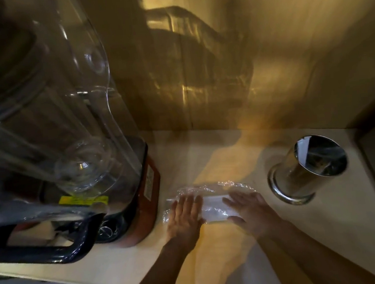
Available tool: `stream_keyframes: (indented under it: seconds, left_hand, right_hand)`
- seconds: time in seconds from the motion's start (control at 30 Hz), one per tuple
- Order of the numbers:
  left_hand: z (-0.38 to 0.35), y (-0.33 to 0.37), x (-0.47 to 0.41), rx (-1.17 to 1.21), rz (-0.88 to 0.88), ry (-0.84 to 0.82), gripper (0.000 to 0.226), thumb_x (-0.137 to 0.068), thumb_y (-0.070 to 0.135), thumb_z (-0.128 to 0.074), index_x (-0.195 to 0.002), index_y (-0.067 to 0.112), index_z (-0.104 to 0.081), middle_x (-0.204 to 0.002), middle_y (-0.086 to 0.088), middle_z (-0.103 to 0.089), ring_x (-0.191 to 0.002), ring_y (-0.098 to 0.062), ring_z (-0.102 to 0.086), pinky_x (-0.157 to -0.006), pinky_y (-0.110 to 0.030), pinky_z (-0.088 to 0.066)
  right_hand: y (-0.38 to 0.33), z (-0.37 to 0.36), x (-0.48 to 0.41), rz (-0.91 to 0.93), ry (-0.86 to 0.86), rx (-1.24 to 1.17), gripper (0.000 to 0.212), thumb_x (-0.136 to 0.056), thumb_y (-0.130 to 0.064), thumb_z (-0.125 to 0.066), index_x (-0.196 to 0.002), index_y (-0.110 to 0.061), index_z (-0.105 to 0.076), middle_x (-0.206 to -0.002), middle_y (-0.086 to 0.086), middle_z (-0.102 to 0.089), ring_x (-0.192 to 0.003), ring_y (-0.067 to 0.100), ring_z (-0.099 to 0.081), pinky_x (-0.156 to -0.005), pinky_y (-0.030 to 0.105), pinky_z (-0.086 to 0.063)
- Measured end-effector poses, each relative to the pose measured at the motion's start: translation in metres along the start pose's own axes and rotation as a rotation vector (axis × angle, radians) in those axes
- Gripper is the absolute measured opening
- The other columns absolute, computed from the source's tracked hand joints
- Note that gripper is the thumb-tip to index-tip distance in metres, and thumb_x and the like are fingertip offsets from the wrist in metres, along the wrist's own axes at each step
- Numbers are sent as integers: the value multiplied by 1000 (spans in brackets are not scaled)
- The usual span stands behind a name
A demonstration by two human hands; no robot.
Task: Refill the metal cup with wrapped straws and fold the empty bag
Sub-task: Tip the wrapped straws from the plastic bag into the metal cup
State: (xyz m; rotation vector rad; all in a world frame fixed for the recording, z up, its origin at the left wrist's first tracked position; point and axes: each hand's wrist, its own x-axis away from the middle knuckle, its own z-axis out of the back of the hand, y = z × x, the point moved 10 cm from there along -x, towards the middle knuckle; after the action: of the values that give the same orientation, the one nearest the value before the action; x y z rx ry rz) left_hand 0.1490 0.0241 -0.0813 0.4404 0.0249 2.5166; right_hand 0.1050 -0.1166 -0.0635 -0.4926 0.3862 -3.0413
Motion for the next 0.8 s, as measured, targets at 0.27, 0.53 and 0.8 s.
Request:
stream_keyframes:
  seconds: [0.27, 0.53, 0.8]
  left_hand:
    - [30, 24, -1, -16, -129, 118, 44, -87, 22, -48, -130, 24, -39, -133, -5, -41, -124, -24, -34, -111, -37, -15]
    - [58, 49, 20, -55, -241, 338, 30, -71, 11, -40, -84, 18, -66, -80, 5, -67, -79, -17, -67, -84, -30, -55]
    - [16, 37, 33, 111, -221, 61, 56, -82, 58, -44, -128, 26, -48, -142, -10, -41, -130, -27, -37, -109, -42, -25]
  right_hand:
    - [0, 14, -7, -24, 3, -83, 44, -83, -47, -53, -121, -26, -49, -129, -5, -51, -124, 14, -40, -96, 30, -20]
    - [-23, 22, -1, 82, 125, 95, 49, -61, -37, -70, -105, -20, -58, -105, 0, -63, -99, 19, -59, -88, 29, -33]
    - [-33, 16, 18, 171, 59, -102, 40, -77, -56, -55, -91, -20, -67, -93, -1, -65, -89, 14, -59, -80, 24, -42]
